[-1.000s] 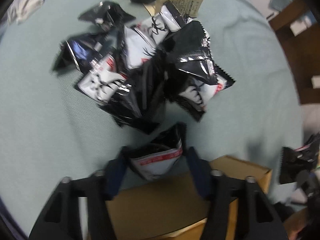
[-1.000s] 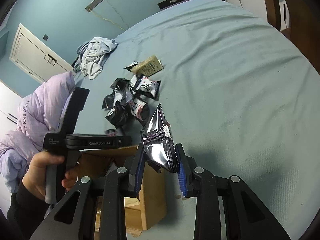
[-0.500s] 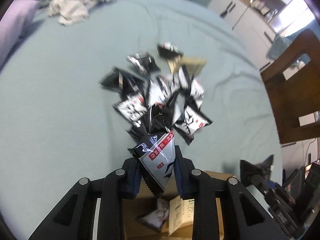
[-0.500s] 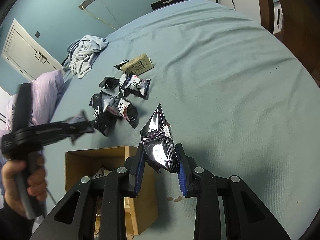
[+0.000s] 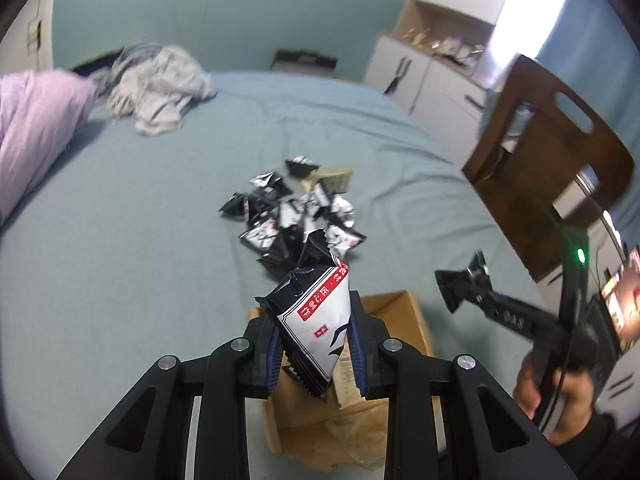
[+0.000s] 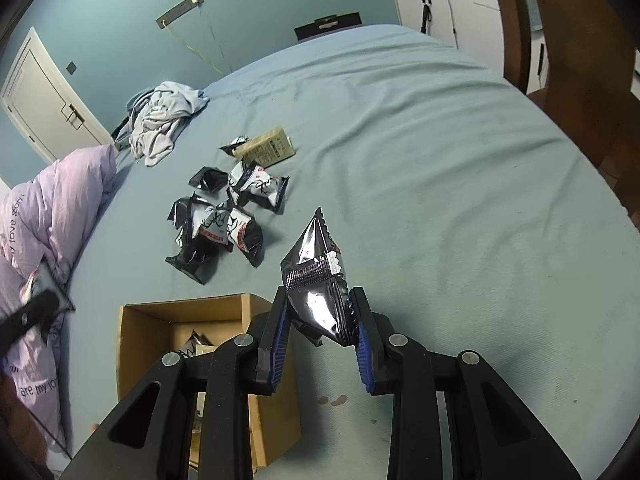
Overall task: Organize snacks
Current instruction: 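Lower the white packet into the box and open the left gripper, then lower the black packet into the box and open the right gripper, then grasp a white deer-print packet from the pile with the right gripper, then grasp a black packet from the pile with the left gripper while the right gripper holds its packet, then lower the black packet into the cardboard box and open the left gripper, then lower the white deer-print packet into the box and open the right gripper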
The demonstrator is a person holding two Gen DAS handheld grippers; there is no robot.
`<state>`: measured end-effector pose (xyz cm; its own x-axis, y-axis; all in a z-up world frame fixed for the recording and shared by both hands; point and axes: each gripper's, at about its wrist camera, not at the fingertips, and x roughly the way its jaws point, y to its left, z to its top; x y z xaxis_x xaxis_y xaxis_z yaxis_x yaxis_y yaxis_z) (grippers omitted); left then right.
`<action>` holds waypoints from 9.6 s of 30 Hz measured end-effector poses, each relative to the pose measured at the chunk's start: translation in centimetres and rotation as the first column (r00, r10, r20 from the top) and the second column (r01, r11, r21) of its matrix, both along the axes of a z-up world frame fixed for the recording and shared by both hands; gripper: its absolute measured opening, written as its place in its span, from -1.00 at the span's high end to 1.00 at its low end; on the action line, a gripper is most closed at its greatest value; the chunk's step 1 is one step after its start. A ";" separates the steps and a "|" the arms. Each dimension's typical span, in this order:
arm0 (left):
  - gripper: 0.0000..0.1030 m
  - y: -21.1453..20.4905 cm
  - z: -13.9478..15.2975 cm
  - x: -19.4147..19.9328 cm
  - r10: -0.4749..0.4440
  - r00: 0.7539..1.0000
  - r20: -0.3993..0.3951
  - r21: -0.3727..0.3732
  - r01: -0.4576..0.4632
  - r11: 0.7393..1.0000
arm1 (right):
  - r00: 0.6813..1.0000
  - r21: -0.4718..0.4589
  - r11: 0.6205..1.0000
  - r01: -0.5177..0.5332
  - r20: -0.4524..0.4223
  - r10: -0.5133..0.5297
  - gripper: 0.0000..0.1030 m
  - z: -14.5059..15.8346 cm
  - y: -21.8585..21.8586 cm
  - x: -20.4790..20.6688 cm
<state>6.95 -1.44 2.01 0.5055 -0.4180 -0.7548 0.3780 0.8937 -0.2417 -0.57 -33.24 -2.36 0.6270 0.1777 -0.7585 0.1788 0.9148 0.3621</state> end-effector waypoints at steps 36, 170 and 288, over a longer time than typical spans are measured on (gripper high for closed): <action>-0.58 -2.3 -6.4 -2.4 -0.053 0.998 0.034 0.203 0.045 0.978 | 0.996 -0.073 0.997 -0.040 0.071 0.045 0.47 2.0 1.9 -3.1; -0.66 -2.6 -6.9 7.5 0.071 0.997 0.039 0.413 -0.081 0.907 | 0.976 -0.009 0.982 -0.191 -0.105 0.189 0.25 -1.1 1.2 14.4; -0.64 3.2 -3.6 -1.1 0.306 0.951 0.050 0.163 -0.310 0.937 | 0.921 -0.263 0.887 -0.380 -0.023 0.388 0.24 1.2 9.1 -1.3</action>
<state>5.84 1.78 -1.61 0.6079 -0.1085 -0.7865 0.0816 0.9939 -0.0741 -1.89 -24.09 -1.18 0.5720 0.2106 -0.7927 -0.2129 0.9715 0.1044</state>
